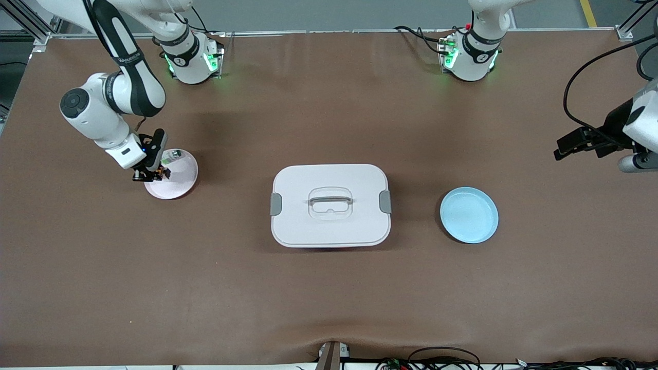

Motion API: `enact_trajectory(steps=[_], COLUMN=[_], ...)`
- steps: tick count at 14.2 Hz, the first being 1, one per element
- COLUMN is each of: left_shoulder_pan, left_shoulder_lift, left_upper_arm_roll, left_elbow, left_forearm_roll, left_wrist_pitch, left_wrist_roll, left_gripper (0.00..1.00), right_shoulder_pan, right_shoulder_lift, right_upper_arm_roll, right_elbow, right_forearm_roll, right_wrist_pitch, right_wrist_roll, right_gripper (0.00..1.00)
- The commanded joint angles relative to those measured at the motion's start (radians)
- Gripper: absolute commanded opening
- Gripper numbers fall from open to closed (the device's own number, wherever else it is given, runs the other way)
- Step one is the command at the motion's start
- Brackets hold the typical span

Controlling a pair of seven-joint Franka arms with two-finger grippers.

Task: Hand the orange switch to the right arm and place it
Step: 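Lower the switch onto the white plate with the right gripper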

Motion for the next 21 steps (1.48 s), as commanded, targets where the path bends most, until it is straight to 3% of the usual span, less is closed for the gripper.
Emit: enact_trajectory(steps=[1, 3, 6, 7, 15, 21], left_shoulder_pan=[0.006, -0.033, -0.201, -0.221, -0.289, -0.324], left_shoulder_lift=[-0.034, -0.028, -0.025, -0.023, -0.014, -0.016], left_upper_arm_roll=[-0.001, 0.021, 0.197, 0.217, 0.283, 0.318], left_elbow=[-0.042, -0.036, -0.033, -0.033, -0.031, -0.031], left_forearm_roll=[0.010, 0.008, 0.008, 0.008, 0.008, 0.011], left_wrist_pitch=[0.030, 0.032, 0.032, 0.033, 0.038, 0.038], left_wrist_roll=[0.022, 0.022, 0.022, 0.022, 0.022, 0.020], left_gripper=[1.00, 1.00, 1.00, 1.00, 1.00, 1.00], right_shoulder_pan=[-0.013, -0.010, 0.013, 0.022, 0.027, 0.022], right_shoulder_lift=[0.026, 0.063, 0.102, 0.114, 0.175, 0.174], right_upper_arm_roll=[0.010, 0.013, 0.013, 0.013, 0.013, 0.014], right_elbow=[-0.018, -0.017, -0.017, -0.015, -0.020, -0.043], right_forearm_roll=[-0.015, -0.012, -0.006, -0.004, -0.001, 0.063], right_wrist_pitch=[0.071, 0.117, 0.152, 0.157, 0.205, 0.206], right_wrist_roll=[-0.017, -0.016, -0.005, -0.002, 0.020, 0.046], right_gripper=[0.00, 0.00, 0.00, 0.00, 0.00, 0.00])
